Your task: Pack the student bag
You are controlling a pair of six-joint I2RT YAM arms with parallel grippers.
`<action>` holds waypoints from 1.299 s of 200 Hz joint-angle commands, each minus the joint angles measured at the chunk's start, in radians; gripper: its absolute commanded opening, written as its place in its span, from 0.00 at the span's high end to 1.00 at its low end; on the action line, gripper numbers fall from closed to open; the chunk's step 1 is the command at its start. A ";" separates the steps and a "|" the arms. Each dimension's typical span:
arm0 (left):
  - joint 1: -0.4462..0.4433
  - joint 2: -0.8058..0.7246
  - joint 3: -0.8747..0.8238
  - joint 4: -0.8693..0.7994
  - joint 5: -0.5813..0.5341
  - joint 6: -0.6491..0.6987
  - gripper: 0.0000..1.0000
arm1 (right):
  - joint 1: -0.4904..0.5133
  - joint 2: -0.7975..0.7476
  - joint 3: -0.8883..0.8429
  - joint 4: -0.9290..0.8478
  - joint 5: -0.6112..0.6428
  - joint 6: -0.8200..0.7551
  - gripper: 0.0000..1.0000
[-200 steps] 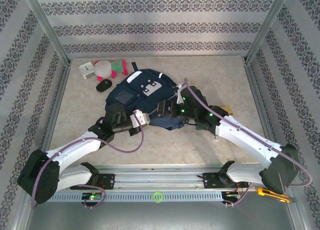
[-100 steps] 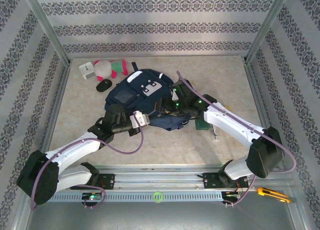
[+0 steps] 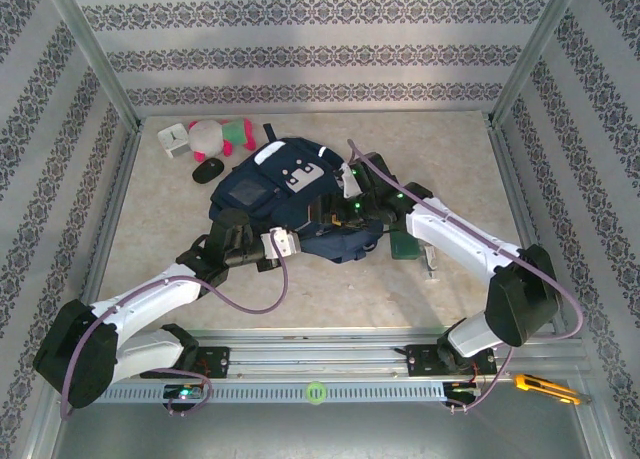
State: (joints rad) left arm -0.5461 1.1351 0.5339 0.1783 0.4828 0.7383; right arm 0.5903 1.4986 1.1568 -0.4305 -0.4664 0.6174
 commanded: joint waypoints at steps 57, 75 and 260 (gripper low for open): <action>-0.016 -0.028 -0.001 0.049 -0.026 0.109 1.00 | -0.035 0.134 0.091 -0.051 -0.377 -0.352 0.34; -0.015 -0.030 -0.006 0.055 -0.033 0.103 1.00 | -0.037 0.113 0.069 -0.058 -0.393 -0.370 0.44; -0.015 -0.037 -0.015 0.102 -0.101 -0.012 1.00 | -0.048 -0.106 -0.076 0.033 -0.139 -0.359 1.00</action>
State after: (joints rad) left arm -0.5564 1.1191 0.5171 0.1654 0.4274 0.7998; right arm 0.5392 1.5028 1.1553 -0.4862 -0.7238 0.2165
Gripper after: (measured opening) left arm 0.057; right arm 0.043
